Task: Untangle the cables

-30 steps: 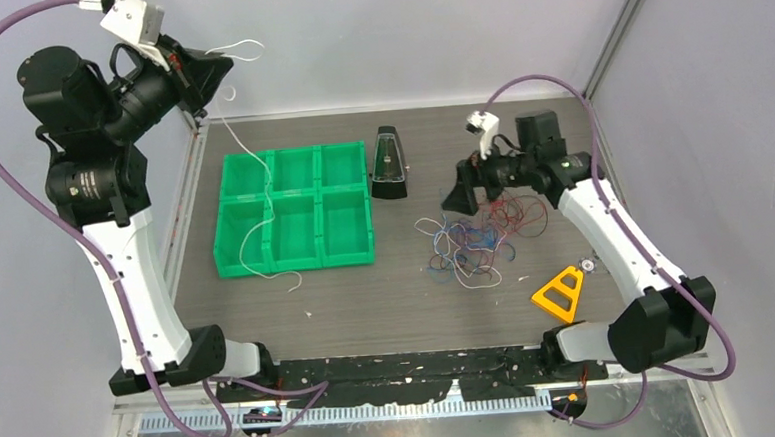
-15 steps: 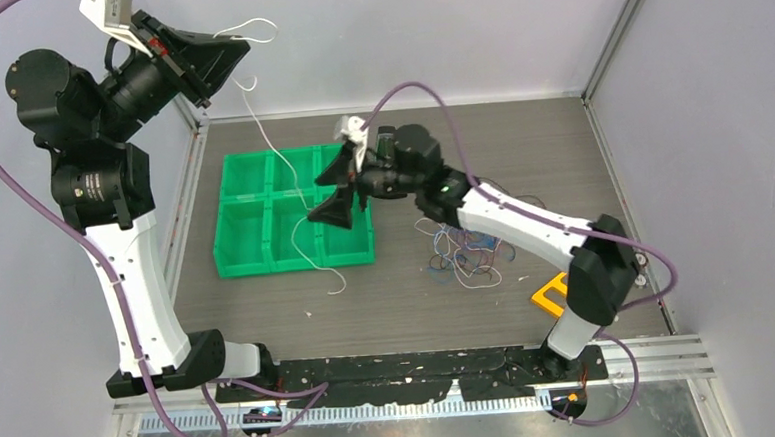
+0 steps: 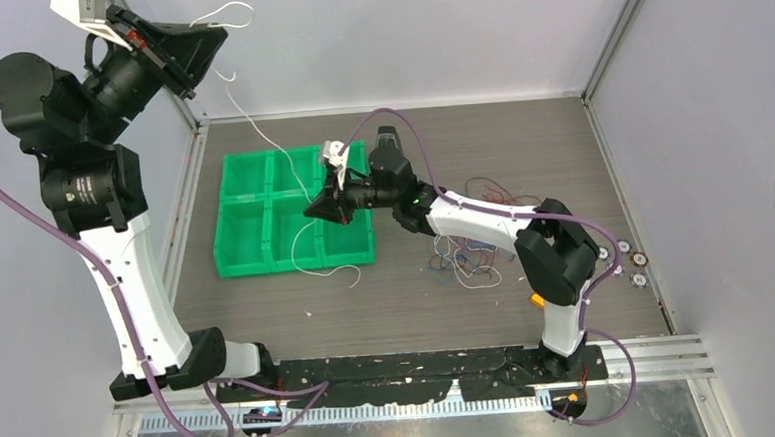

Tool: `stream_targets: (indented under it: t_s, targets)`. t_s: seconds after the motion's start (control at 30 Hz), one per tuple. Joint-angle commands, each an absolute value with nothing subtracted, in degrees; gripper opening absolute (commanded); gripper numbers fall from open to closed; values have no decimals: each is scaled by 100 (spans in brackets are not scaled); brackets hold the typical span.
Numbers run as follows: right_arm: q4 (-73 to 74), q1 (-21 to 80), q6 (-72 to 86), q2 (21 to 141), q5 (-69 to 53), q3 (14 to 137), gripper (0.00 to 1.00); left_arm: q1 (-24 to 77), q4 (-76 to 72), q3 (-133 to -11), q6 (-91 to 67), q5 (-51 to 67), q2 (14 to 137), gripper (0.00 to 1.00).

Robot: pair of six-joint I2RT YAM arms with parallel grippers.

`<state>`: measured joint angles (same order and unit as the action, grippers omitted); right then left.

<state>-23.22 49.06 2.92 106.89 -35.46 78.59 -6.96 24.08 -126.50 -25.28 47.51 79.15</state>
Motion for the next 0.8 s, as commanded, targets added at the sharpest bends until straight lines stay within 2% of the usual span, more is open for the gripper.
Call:
stream_targets:
  t_s: [0.0,0.17,0.27,0.33,0.47,0.53,0.63,0.77]
  targets:
    - [-2578,4860,541,10164,-3627,7918,6,-914,3323,-12615,-1445,4456,7954,0]
    - [-2498,4487,1628,9504,-3721,8235,5,-855,4697,-10145,1277,5228,7056,0]
    - [-2415,4368,2024,9271,-3761,8408,5,-488,4594,-8891,1632,5475,6407,0]
    - [-2456,4349,2420,9258,-3848,8496,5,165,4270,-8325,1503,5338,6105,0]
    - [-2626,4374,2909,9309,-3920,8677,5,1068,3692,-7773,1128,4998,5968,0]
    - [-2629,4377,2933,9278,-3920,8682,5,1116,3300,-7635,624,5081,6011,1]
    - [-2614,4375,2908,9171,-3920,8578,6,1160,2980,-7524,336,5093,6002,9]
    - [-2511,4370,2794,8873,-3929,8282,6,1170,2811,-7408,499,4587,5770,9]
